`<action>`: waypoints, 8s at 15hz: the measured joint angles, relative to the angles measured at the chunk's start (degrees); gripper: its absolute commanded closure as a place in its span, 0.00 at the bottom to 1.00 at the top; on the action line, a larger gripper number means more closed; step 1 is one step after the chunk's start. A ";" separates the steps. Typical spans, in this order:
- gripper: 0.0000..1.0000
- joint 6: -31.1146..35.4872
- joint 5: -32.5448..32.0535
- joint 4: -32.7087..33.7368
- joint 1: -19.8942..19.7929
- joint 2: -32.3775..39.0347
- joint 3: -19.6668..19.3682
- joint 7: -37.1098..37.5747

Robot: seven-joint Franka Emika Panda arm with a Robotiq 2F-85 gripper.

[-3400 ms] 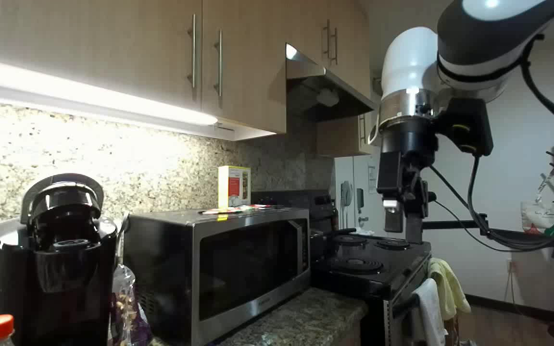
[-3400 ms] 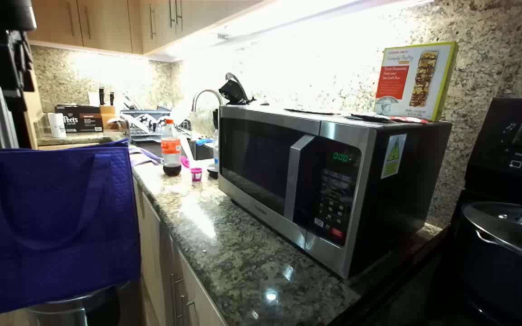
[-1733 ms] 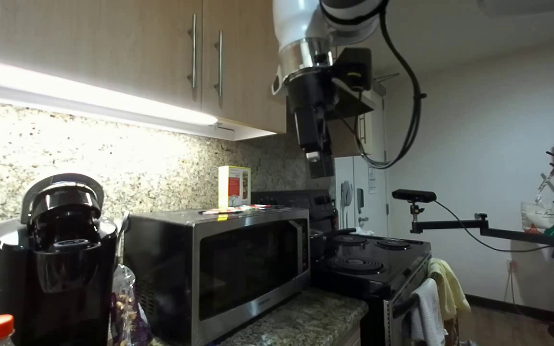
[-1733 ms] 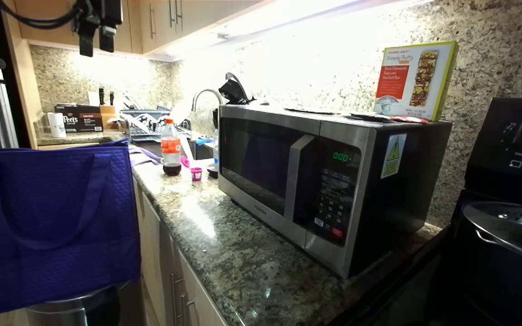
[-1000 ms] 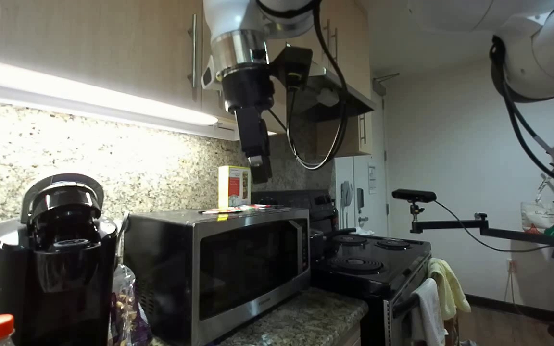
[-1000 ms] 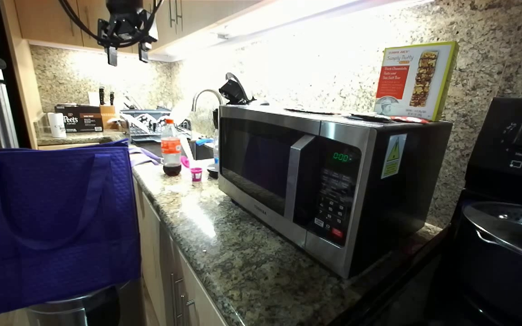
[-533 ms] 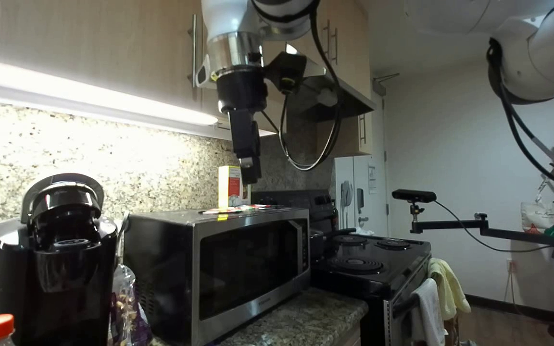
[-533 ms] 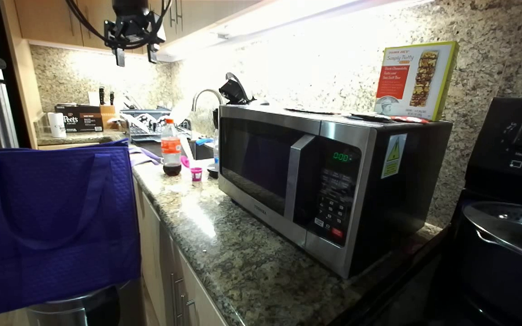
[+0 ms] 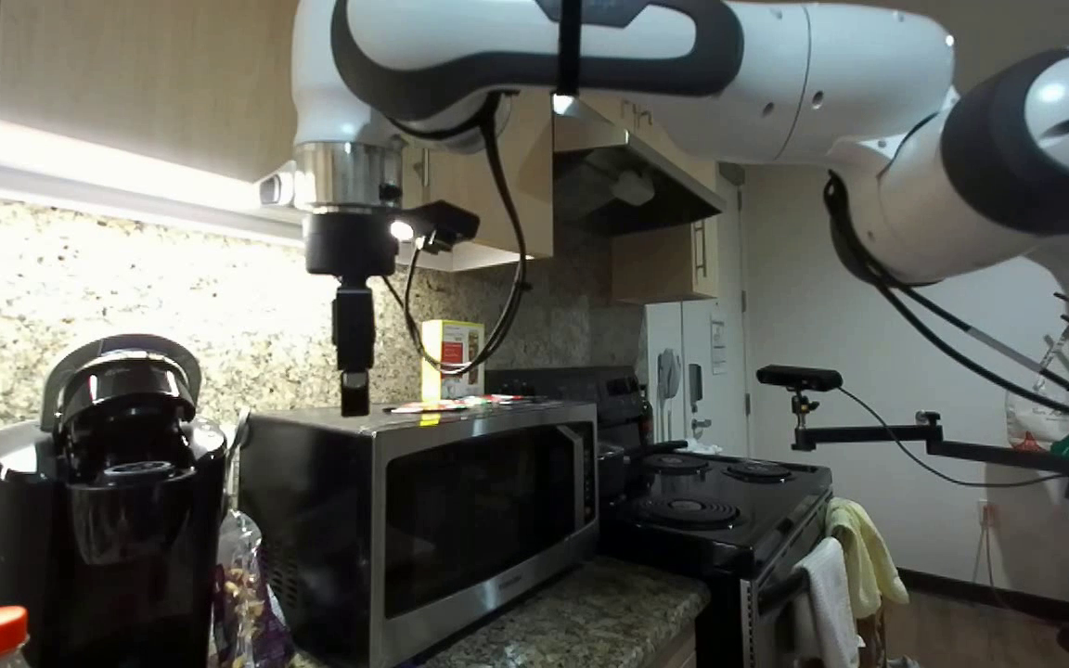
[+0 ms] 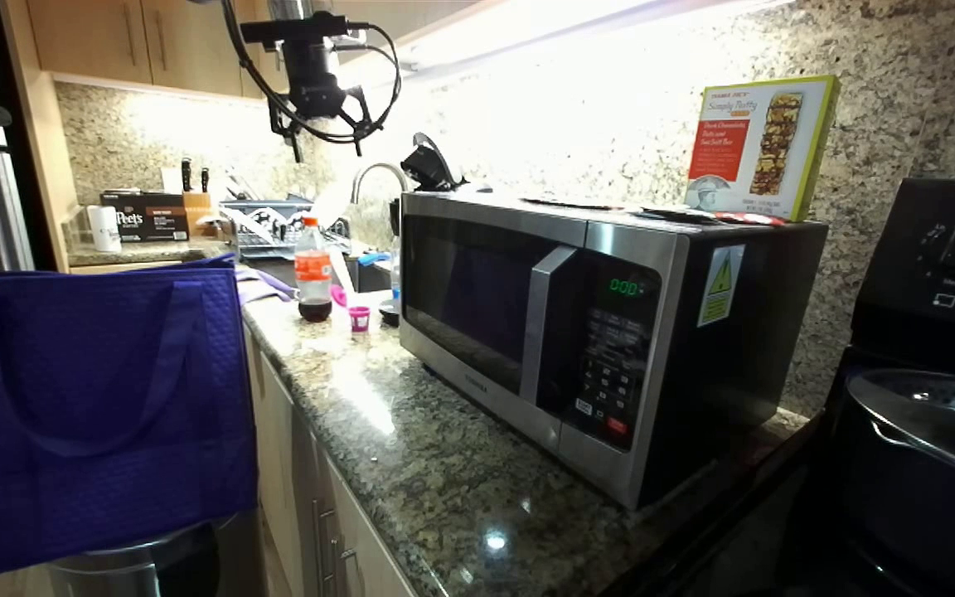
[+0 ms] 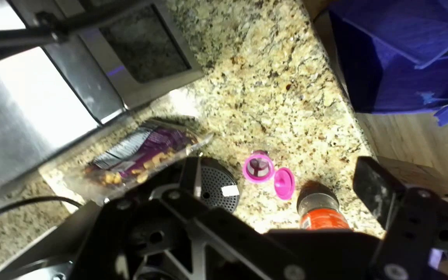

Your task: Put the Coca Cola bottle on top of the microwave.

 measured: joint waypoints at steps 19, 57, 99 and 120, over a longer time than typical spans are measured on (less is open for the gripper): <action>0.00 -9.37 1.43 22.38 10.61 15.51 1.39 -32.08; 0.00 1.19 10.38 33.03 13.18 28.43 -2.94 -37.69; 0.80 9.09 9.88 33.40 15.80 31.27 -6.44 -14.19; 0.64 -6.75 11.66 33.58 17.62 20.31 -6.93 22.38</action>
